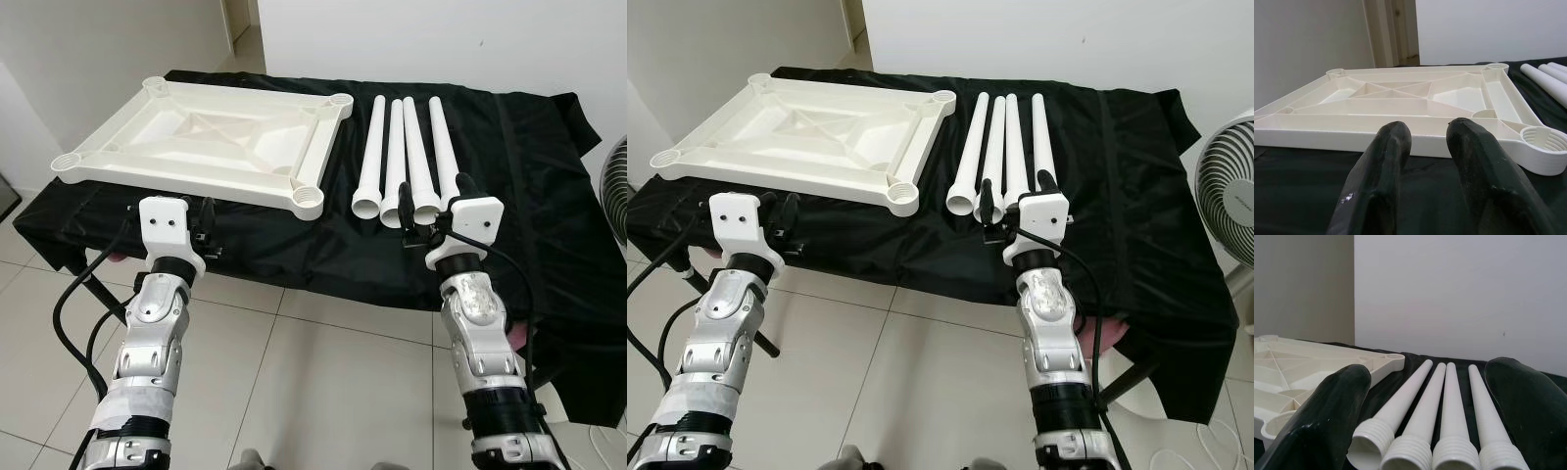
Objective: Building children table
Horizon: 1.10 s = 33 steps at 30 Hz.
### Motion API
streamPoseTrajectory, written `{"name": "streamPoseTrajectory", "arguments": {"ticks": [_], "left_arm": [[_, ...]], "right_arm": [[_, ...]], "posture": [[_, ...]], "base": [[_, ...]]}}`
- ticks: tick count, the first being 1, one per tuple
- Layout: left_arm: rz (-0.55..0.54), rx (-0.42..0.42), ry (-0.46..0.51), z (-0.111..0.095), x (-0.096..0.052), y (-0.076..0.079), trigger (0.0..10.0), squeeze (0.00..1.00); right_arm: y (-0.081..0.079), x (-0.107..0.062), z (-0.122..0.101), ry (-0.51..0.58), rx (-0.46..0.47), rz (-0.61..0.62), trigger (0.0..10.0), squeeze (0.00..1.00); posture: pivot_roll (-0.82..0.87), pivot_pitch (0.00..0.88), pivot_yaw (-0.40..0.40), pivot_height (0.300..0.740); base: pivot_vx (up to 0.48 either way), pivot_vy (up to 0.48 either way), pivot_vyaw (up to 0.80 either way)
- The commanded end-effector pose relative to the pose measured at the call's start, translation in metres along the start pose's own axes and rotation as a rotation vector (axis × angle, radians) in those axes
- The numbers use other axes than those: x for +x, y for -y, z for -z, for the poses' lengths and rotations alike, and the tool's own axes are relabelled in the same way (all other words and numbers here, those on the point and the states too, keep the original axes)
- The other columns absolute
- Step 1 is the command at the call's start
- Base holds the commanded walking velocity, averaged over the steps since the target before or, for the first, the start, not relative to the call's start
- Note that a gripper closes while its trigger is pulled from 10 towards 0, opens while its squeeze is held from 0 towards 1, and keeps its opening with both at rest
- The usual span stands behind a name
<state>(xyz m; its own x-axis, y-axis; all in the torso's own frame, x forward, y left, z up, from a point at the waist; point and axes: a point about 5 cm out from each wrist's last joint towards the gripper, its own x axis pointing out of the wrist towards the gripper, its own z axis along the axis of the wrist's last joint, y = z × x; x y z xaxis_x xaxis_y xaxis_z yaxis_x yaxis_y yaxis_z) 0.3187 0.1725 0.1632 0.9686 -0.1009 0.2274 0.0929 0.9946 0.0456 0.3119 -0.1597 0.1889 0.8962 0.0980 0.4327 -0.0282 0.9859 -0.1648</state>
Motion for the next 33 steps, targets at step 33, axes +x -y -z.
{"name": "streamPoseTrajectory", "arguments": {"ticks": [33], "left_arm": [[0.017, -0.014, -0.046, -0.002, 0.022, 0.009, 10.0, 0.0]], "right_arm": [[-0.005, 0.007, 0.001, 0.004, 0.041, -0.026, 10.0, 0.0]], "posture": [[-0.11, 0.08, 0.085, 0.74]], "base": [[0.0, 0.0, 0.0]]}}
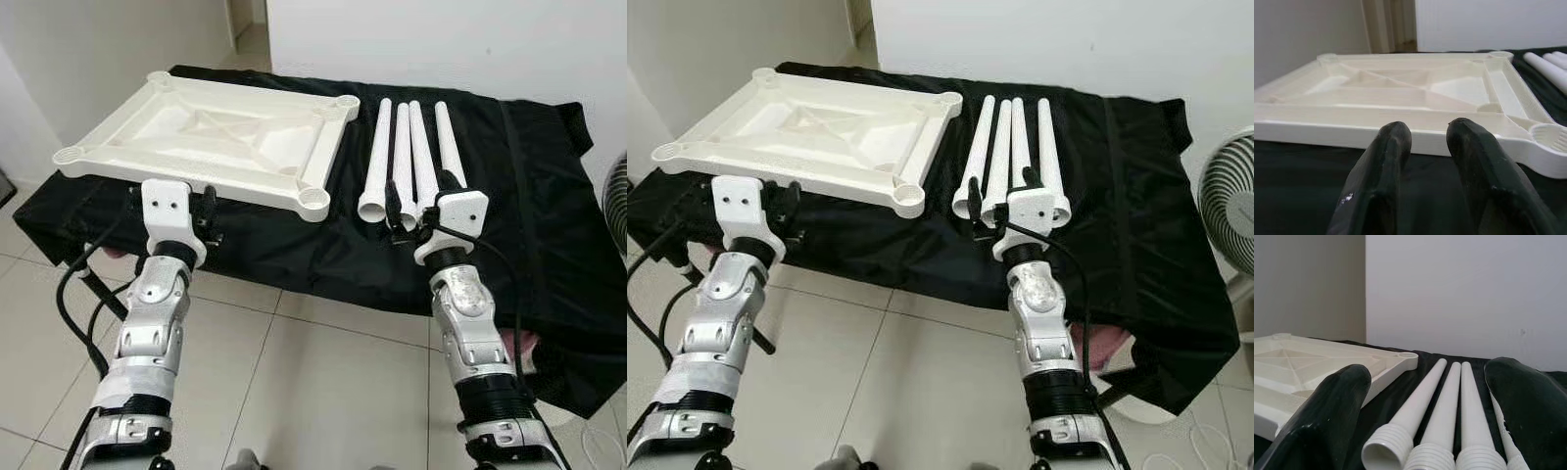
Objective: Building children table
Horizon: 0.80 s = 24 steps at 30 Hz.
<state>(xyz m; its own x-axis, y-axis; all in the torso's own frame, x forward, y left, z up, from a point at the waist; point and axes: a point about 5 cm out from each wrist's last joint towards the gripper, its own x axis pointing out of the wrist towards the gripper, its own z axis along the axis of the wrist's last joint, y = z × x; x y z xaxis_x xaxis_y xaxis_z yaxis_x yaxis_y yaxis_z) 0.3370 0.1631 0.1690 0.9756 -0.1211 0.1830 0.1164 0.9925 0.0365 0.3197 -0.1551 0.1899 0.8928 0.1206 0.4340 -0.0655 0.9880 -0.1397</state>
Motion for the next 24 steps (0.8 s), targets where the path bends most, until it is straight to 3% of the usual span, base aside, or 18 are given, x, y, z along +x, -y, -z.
{"name": "streamPoseTrajectory", "arguments": {"ticks": [1, 24], "left_arm": [[-0.007, -0.012, -0.003, 0.0, 0.003, 0.003, 10.0, 0.0], [-0.021, -0.015, 0.012, 0.002, -0.008, 0.002, 10.0, 0.0]], "right_arm": [[-0.001, 0.0, 0.0, -0.004, 0.0, -0.006, 10.0, 0.0], [-0.004, 0.008, -0.002, 0.006, 0.003, -0.019, 10.0, 0.0]], "posture": [[-0.1, 0.073, 0.081, 0.74], [-0.09, 0.065, 0.077, 0.74]], "base": [[0.0, 0.0, 0.0], [0.0, 0.0, 0.0]]}}
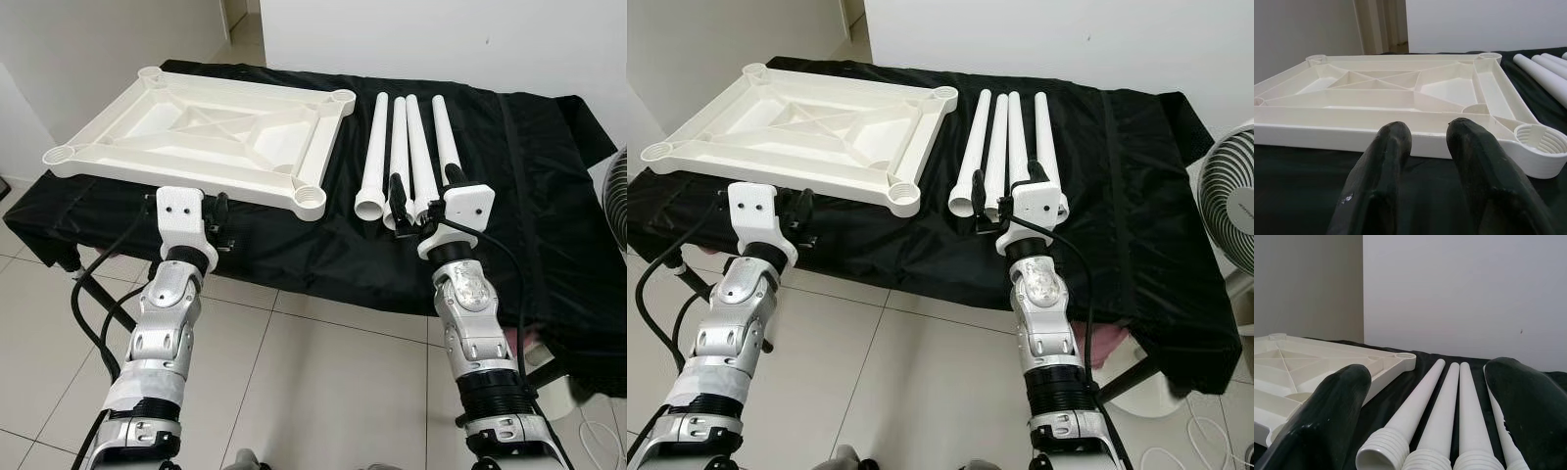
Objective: Building children table
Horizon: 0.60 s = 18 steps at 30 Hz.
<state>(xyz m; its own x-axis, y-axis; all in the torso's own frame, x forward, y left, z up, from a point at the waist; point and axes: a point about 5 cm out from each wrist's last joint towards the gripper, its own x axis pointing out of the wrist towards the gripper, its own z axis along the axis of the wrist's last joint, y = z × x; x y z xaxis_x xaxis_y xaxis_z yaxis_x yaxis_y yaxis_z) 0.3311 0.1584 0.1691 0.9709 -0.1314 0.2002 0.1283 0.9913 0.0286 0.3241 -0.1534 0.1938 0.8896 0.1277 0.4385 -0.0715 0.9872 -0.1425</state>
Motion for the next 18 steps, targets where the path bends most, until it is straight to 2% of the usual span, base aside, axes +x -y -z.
{"name": "streamPoseTrajectory", "arguments": {"ticks": [1, 5, 18], "left_arm": [[-0.036, -0.004, -0.004, 0.0034, -0.0021, -0.0037, 10.0, 0.0], [-0.032, -0.007, 0.01, 0.0003, 0.0006, -0.0027, 10.0, 0.0], [-0.011, -0.006, 0.013, 0.001, 0.0045, 0.0017, 10.0, 0.0]], "right_arm": [[-0.0038, 0.0032, 0.0, 0.002, -0.001, -0.013, 10.0, 0.0], [-0.002, 0.0028, -0.0007, 0.004, -0.006, -0.007, 10.0, 0.0], [0.0035, 0.004, -0.0008, 0.008, -0.027, 0.003, 10.0, 0.0]], "posture": [[-0.09, 0.062, 0.081, 0.74], [-0.09, 0.065, 0.08, 0.74], [-0.12, 0.024, 0.085, 0.74]], "base": [[0.0, 0.0, 0.0], [0.0, 0.0, 0.0], [0.282, 0.0, 0.0]]}}
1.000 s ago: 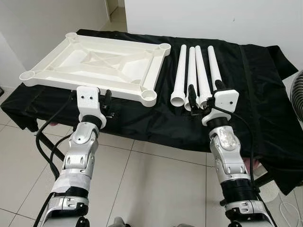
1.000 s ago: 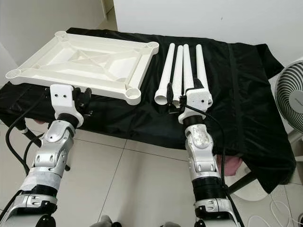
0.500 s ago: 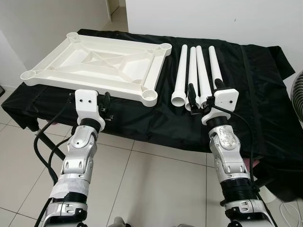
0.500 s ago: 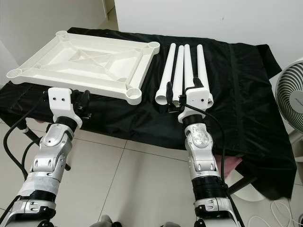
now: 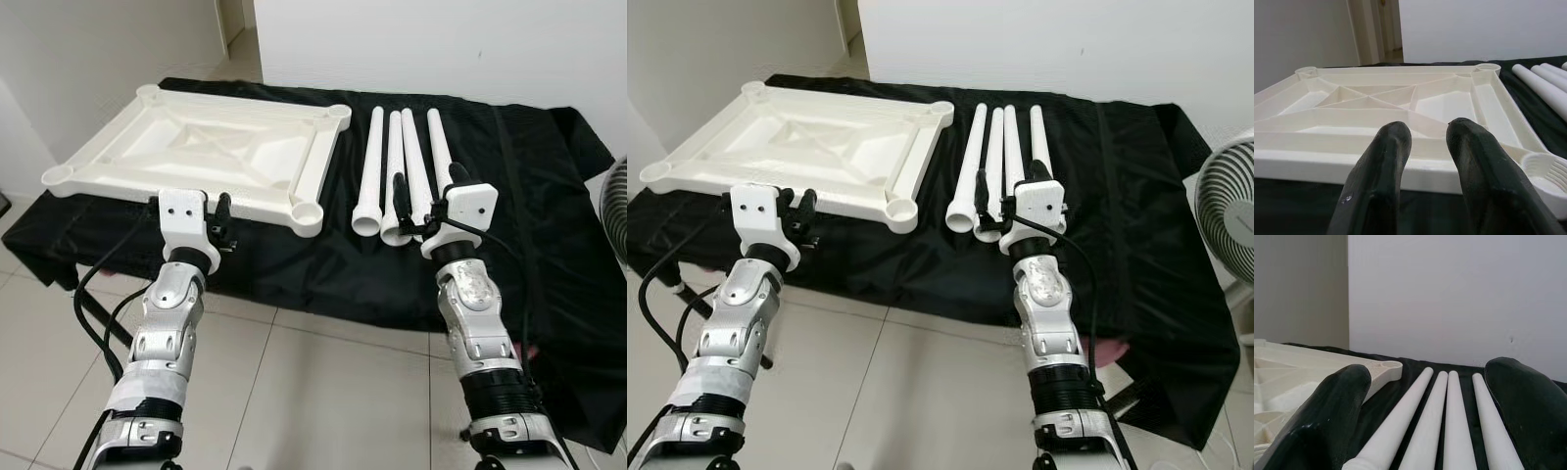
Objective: Building children table
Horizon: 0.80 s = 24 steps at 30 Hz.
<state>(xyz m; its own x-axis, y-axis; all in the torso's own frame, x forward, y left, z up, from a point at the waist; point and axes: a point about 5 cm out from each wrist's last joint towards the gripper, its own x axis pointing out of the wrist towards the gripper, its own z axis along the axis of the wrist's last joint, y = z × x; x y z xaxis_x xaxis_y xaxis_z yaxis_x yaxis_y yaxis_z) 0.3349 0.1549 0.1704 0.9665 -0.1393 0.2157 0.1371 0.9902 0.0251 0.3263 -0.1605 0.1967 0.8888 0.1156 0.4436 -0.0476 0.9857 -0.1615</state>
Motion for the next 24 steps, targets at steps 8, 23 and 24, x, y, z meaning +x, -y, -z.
{"name": "streamPoseTrajectory", "arguments": {"ticks": [8, 23, 24], "left_arm": [[-0.017, -0.002, 0.001, 0.002, 0.0, -0.001, 10.0, 0.0], [0.112, -0.053, -0.023, 0.001, -0.002, 0.014, 10.0, 0.0], [0.135, -0.055, -0.024, 0.0, -0.002, 0.016, 10.0, 0.0]], "right_arm": [[-0.006, 0.002, 0.001, 0.006, -0.002, -0.02, 10.0, 0.0], [0.001, 0.008, 0.002, -0.058, -0.001, 0.008, 10.0, 0.0], [0.003, 0.01, 0.002, -0.074, 0.001, 0.018, 10.0, 0.0]], "posture": [[-0.12, 0.017, 0.081, 0.74], [-0.14, 0.055, 0.056, 0.74], [-0.14, 0.055, 0.056, 0.74]], "base": [[0.289, 0.0, 0.0], [0.058, 0.0, 0.0], [0.0, 0.0, 0.0]]}}
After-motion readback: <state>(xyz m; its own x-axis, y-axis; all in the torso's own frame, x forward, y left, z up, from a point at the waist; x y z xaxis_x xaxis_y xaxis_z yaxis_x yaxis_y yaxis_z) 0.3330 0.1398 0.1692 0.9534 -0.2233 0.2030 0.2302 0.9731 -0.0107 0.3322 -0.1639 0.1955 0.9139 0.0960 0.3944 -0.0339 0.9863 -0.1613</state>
